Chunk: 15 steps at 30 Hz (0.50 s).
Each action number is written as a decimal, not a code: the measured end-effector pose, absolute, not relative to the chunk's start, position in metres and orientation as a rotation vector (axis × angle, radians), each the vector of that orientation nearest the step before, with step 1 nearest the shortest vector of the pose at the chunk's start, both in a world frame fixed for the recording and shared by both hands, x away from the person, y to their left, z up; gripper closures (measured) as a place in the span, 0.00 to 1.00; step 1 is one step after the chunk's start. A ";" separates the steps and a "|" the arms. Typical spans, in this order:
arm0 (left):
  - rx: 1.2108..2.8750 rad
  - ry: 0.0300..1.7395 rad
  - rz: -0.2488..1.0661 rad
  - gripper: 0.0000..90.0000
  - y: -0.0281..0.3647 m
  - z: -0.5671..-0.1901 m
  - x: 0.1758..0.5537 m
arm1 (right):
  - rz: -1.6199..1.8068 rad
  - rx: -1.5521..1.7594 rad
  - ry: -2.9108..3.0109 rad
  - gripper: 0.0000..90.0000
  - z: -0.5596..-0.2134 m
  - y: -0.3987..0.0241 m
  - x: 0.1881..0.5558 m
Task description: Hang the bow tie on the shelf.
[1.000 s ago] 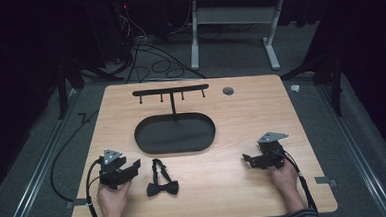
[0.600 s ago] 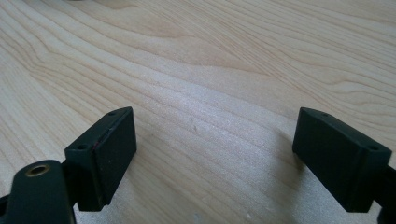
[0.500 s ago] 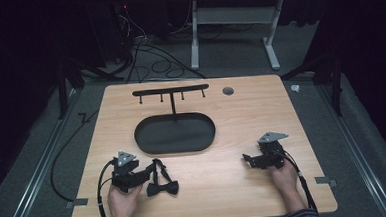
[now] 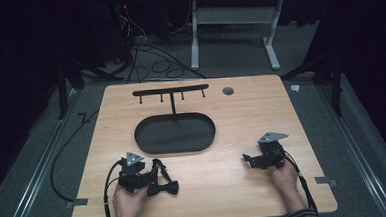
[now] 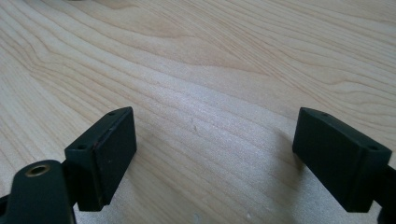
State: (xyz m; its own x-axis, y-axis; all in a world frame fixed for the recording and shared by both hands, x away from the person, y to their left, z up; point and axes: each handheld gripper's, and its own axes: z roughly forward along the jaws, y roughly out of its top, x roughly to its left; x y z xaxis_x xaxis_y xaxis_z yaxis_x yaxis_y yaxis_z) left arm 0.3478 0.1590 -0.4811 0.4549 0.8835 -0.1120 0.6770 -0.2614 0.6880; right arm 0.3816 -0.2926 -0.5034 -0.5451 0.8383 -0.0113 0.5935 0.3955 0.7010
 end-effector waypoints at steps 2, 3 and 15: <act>2.046 1.298 0.404 0.51 0.157 -0.482 0.348 | 0.931 1.239 2.295 0.16 -0.503 -0.293 0.382; 2.056 1.297 0.410 0.51 0.156 -0.483 0.348 | 0.931 1.238 2.295 0.16 -0.503 -0.293 0.382; 2.153 1.271 0.442 0.69 0.150 -0.490 0.348 | 0.932 1.239 2.295 0.16 -0.503 -0.293 0.382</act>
